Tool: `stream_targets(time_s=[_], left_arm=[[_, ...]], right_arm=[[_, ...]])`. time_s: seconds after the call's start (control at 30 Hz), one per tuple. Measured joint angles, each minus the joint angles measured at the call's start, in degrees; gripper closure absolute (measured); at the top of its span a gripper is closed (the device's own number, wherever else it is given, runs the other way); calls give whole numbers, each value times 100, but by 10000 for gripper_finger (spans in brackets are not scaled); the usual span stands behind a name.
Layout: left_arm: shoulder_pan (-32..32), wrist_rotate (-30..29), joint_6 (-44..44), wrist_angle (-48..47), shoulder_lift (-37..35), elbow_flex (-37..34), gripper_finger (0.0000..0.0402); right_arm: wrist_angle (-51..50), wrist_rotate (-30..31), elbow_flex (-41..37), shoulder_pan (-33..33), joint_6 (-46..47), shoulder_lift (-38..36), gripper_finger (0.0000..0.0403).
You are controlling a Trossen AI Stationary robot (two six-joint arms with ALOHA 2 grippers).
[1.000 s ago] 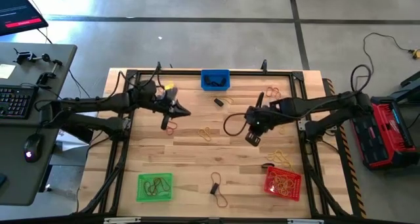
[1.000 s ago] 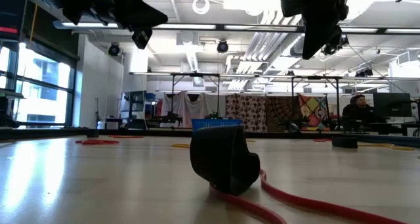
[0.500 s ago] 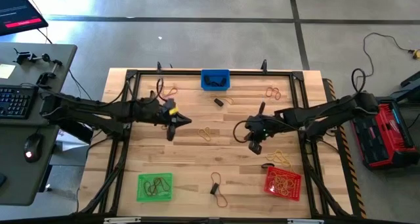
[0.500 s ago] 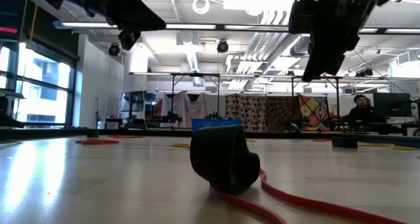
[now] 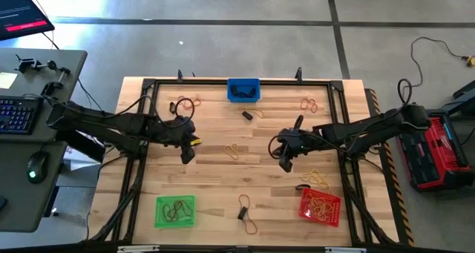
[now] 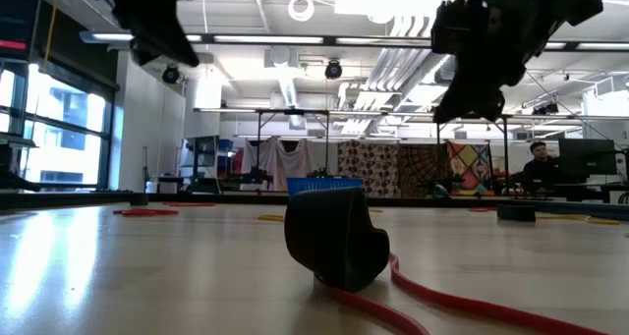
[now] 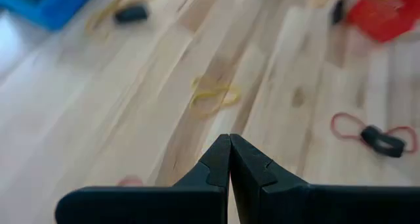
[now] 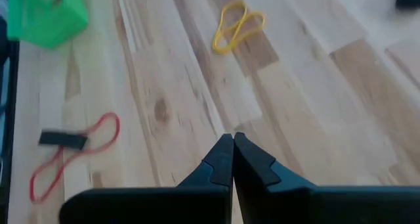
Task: Sort rubber bands into baskets
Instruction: Put the red rubber band into the green basket
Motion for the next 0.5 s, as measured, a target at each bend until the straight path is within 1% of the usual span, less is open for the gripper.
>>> stream_targets(time_s=[0.1, 0.23, 0.37, 0.5], left_arm=[[138, 51, -364, -372, 0, -42, 401], [509, 281, -419, -958, 0, -42, 401], [1044, 758, 27, -1361, 0, -45, 401], [1610, 1074, 572, -1442, 13, -45, 401]], right_arm=[[190, 218, 0, -1, 122, 0, 403], [338, 566, 0, -1, 398, 0, 403], [527, 738, 0, -1, 435, 0, 403], [705, 744, 0, -1, 430, 0, 403]])
